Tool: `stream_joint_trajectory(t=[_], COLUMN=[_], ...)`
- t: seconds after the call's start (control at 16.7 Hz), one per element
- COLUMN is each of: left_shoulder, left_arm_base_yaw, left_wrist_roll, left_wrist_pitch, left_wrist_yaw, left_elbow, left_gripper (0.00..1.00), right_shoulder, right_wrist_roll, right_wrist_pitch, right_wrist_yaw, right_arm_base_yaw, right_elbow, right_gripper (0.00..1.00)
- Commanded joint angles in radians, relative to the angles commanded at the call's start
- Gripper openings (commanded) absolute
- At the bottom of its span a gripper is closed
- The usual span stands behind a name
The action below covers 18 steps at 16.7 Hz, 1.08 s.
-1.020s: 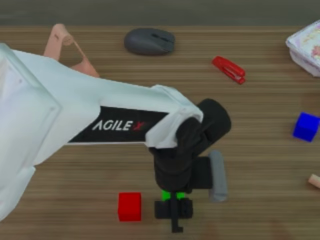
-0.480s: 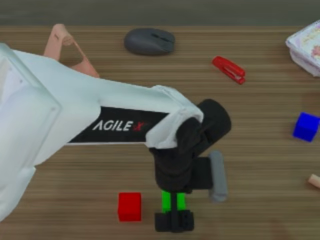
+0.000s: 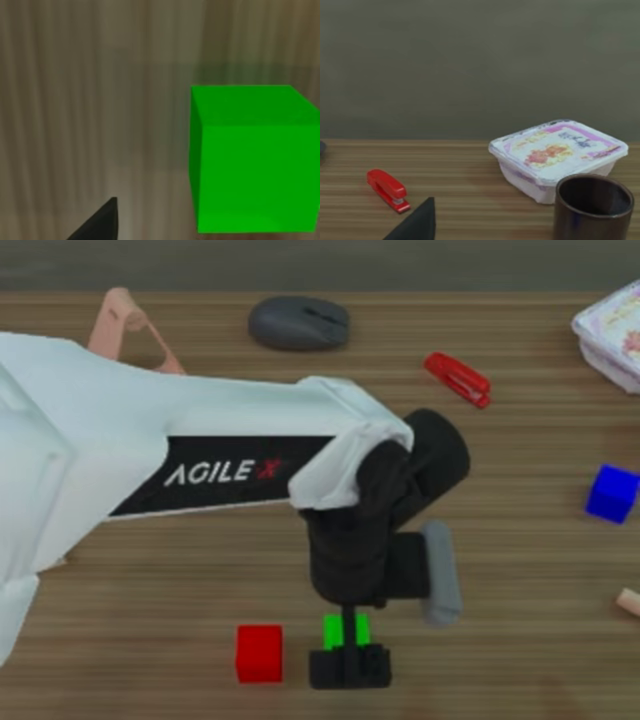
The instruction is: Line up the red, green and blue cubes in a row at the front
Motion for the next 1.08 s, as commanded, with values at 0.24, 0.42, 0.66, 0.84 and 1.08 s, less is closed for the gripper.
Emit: stream_joint_trajectory(t=[0.24, 0.42, 0.66, 0.84, 1.08], left_shoulder=[-0.056, -0.06, -0.084, -0.202, -0.491], left_arm_base_yaw=[0.013, 0.014, 0.025, 0.089, 0.231], left_wrist_roll=[-0.004, -0.004, -0.013, -0.054, -0.15], left_wrist_pitch=[-0.123, -0.127, -0.107, -0.04, 0.104], left_wrist_yaw=[-0.001, -0.002, -0.003, -0.009, -0.017], left_elbow=[0.07, 0.073, 0.046, -0.055, -0.281], left_gripper=[1.0, 1.0, 1.0, 1.0, 1.0], right_shoulder=[0.0, 0.0, 0.031, 0.155, 0.466], right_wrist_roll=[0.0, 0.0, -0.02, -0.095, -0.257], right_wrist_pitch=[0.0, 0.0, -0.02, -0.094, -0.259], right_wrist_yaw=[0.0, 0.0, -0.001, -0.002, -0.001], right_arm_base_yaw=[0.0, 0.0, 0.002, 0.007, 0.013], right_elbow=[0.0, 0.0, 0.029, 0.148, 0.405], right_gripper=[1.0, 1.0, 1.0, 1.0, 1.0])
